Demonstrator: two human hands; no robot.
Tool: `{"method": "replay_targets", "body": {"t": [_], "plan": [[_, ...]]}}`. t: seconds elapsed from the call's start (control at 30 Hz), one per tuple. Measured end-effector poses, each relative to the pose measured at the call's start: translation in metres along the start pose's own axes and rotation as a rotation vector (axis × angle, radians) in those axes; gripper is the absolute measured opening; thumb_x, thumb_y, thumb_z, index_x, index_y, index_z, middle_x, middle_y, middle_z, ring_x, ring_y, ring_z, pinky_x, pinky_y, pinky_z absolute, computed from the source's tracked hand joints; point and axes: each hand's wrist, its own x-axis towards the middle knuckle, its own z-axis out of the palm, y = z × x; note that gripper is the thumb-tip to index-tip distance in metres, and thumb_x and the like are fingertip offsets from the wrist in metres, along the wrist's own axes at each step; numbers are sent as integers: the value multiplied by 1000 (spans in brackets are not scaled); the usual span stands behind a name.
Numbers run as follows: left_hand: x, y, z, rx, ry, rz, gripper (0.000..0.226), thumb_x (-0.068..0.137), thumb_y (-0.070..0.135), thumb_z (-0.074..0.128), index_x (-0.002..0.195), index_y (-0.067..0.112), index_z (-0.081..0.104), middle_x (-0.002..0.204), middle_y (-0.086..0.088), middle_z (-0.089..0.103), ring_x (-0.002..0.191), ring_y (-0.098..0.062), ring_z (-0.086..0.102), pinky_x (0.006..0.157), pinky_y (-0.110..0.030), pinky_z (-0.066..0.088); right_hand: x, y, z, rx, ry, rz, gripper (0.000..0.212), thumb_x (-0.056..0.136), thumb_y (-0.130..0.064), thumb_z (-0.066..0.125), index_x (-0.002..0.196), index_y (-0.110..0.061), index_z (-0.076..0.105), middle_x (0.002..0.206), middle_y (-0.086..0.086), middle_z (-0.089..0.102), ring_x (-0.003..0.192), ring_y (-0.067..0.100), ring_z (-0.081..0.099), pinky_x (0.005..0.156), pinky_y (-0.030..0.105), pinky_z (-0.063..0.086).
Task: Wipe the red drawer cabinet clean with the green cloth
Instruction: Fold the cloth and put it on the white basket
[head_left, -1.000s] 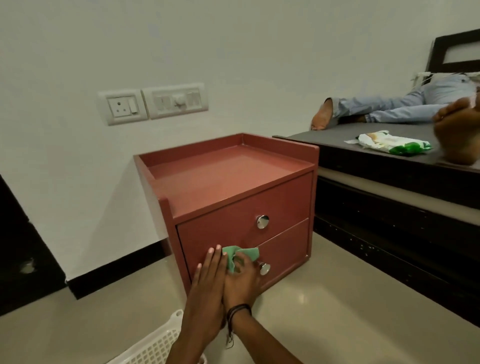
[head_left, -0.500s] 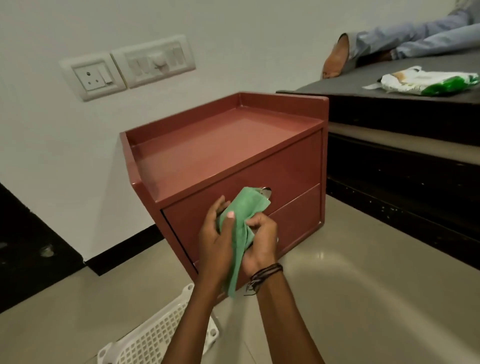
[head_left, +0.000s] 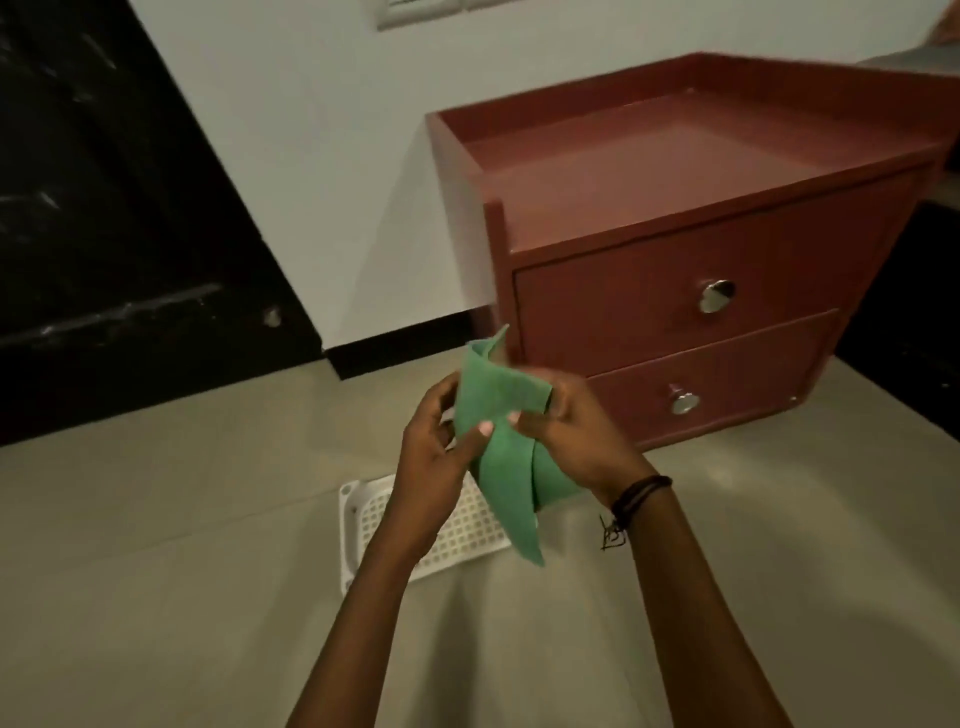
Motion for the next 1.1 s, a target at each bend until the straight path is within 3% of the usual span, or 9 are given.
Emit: {"method": "replay_targets", "body": {"t": [0.2,0.33,0.43,0.47,0.57,0.7,0.8,1.0,1.1], "plan": [[-14,-19,-54,9,144,-143,27,84,-14,62,98,8,73,90,-8,75,78,-20,68,64,-30,57,18,35,43,-223,-1,-24,43,76,25,43,67,-4,73,111,8,67,108,21,62,93,31,51],[-11,-28,-59,28,300,-161,22,79,-20,56,82,-4,72,85,-19,73,72,-20,65,64,-31,54,27,41,47,-74,-206,218,43,95,-21,40,75,-11,77,119,4,71,114,27,65,92,42,52],[-8,-31,-62,-7,356,-197,25,79,-18,54,85,-4,74,85,-15,72,76,-20,66,65,-25,53,37,40,50,-307,-229,264,35,90,-50,59,85,-19,74,110,-2,74,97,20,71,78,33,56],[-6,-30,-66,-24,352,-205,25,79,-16,55,86,-2,74,84,-12,72,76,-19,65,63,-22,52,42,41,54,-429,-230,236,24,87,-42,70,95,-20,67,107,2,73,93,23,71,75,36,58],[2,-30,-77,-35,329,-213,29,81,-14,55,93,4,75,92,-5,73,84,-20,68,65,-21,54,56,48,66,-614,-255,240,49,78,-15,82,117,-24,54,104,9,68,95,28,69,81,44,60],[0,-42,-88,506,413,-87,41,94,0,51,128,20,62,131,2,64,110,-17,64,87,-27,51,65,70,93,-919,-15,-33,24,74,-2,71,94,-17,69,97,3,68,91,22,65,78,37,57],[-4,-55,-90,911,438,66,46,100,14,50,145,18,47,148,-4,49,132,-21,49,109,-44,41,55,108,109,-1114,89,-240,30,76,5,65,101,-11,65,105,6,61,97,25,57,77,35,49],[0,-70,-85,1152,336,-29,59,104,28,40,158,17,19,166,-10,18,155,-23,13,124,-47,10,36,188,116,-1199,-174,-210,53,90,-6,29,134,-9,58,136,9,60,130,28,52,109,46,41],[2,-73,-84,1147,313,-60,61,104,29,40,159,18,15,168,-8,13,155,-22,7,124,-47,9,25,228,116,-1250,-296,-30,52,102,-12,31,154,-13,35,159,8,36,150,28,28,122,45,24]]}}
